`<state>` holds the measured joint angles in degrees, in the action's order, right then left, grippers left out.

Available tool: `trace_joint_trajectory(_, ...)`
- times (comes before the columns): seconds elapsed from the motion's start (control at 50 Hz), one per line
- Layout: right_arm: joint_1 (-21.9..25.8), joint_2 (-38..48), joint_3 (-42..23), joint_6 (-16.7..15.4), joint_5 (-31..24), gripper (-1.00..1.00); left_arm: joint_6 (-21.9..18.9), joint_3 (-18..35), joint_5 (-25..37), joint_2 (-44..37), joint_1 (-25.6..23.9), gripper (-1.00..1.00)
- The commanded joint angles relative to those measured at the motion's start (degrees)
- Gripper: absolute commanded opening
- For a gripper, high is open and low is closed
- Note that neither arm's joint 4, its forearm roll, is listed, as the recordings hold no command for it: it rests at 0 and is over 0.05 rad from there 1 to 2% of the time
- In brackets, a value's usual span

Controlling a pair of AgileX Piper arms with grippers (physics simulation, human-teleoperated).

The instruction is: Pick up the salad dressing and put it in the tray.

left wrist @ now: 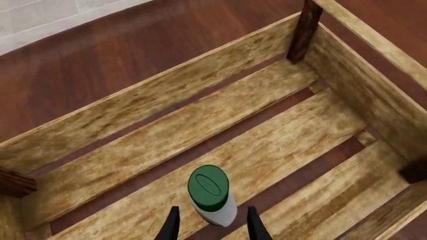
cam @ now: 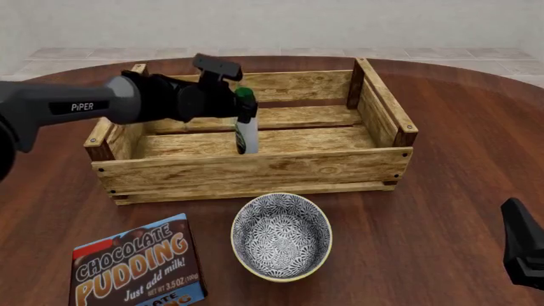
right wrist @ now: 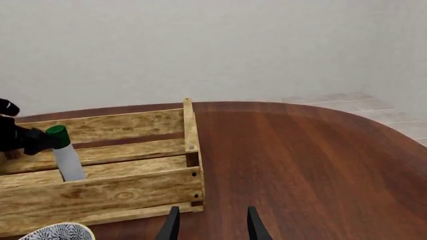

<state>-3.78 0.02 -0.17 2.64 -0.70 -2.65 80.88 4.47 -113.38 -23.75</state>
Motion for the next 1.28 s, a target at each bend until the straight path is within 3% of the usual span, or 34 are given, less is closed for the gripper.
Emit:
trace_joint_trajectory(0.02,0.04,0.00,0.03,-0.04,0.04,1.00,-0.46,-0.12,0.59,1.63,-0.60,1.00)
trace_joint_trajectory(1.28,0.99,0.06,0.07,-0.79,-1.11,1.00,-3.51,2.43,6.17,10.88,-0.98,1.00)
